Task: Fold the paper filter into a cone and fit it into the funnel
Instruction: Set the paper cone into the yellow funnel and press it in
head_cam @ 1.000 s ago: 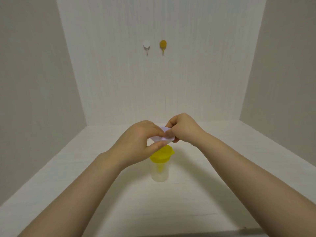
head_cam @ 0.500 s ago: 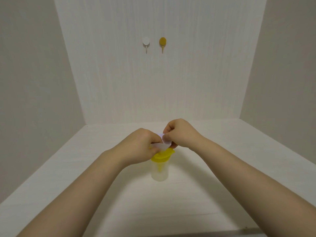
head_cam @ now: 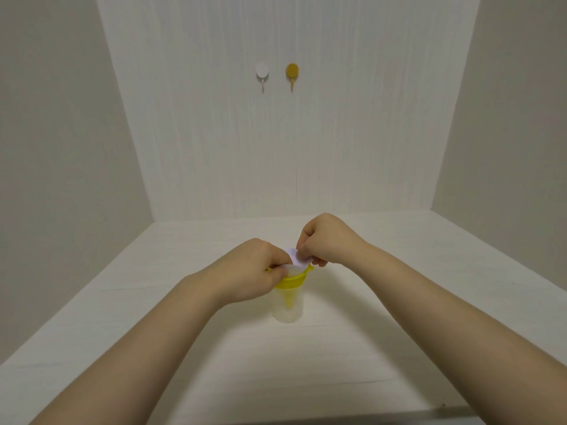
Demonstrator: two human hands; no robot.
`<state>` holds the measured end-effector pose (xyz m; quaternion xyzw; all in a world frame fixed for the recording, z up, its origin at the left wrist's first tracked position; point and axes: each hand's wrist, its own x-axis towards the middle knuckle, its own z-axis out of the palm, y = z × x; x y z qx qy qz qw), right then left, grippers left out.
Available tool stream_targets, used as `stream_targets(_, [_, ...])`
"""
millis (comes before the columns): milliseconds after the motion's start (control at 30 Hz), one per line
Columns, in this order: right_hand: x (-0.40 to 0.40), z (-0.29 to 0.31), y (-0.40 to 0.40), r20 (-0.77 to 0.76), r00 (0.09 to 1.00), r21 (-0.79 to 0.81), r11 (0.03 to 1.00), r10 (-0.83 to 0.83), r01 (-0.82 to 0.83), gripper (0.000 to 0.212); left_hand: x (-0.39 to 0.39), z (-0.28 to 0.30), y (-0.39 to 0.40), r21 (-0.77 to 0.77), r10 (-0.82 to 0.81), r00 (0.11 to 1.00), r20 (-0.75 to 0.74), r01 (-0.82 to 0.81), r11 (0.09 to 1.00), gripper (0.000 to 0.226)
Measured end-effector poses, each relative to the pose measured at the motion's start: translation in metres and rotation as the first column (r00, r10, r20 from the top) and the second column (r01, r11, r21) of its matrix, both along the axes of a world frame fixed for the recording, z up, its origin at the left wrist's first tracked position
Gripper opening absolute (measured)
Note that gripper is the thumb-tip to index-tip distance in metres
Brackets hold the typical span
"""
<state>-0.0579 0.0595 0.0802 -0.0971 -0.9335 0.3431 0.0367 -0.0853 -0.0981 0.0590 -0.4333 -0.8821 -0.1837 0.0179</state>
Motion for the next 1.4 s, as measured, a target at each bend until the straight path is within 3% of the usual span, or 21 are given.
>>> stream_targets(167, [0.000,-0.003,0.002,-0.002,1.000,-0.012,1.000,-0.002,0.002,0.013,0.001,-0.007,-0.003,0.038,-0.008,1.000,0.023,0.007,0.999,0.031])
stream_targets(267, [0.001,-0.004,0.002,-0.002,1.000,-0.027,1.000,-0.004,0.004,0.004,0.001,-0.011,-0.004,0.061,-0.013,1.000,0.015,0.012,0.998,0.030])
stream_targets(533, [0.004,-0.005,0.001,-0.004,1.000,-0.061,0.998,-0.009,0.009,0.004,0.002,-0.013,-0.001,0.013,-0.007,0.999,-0.047,0.008,1.000,0.027])
stream_targets(867, [0.004,-0.008,0.002,0.002,1.000,-0.046,0.999,-0.006,0.006,0.018,0.002,-0.014,0.002,0.018,0.013,0.999,-0.051,-0.013,1.000,0.024])
stream_targets(1400, [0.002,-0.014,-0.001,0.020,1.000,-0.071,0.998,-0.002,0.003,0.023,0.003,-0.015,0.003,-0.049,0.015,0.998,-0.064,-0.018,0.999,0.028])
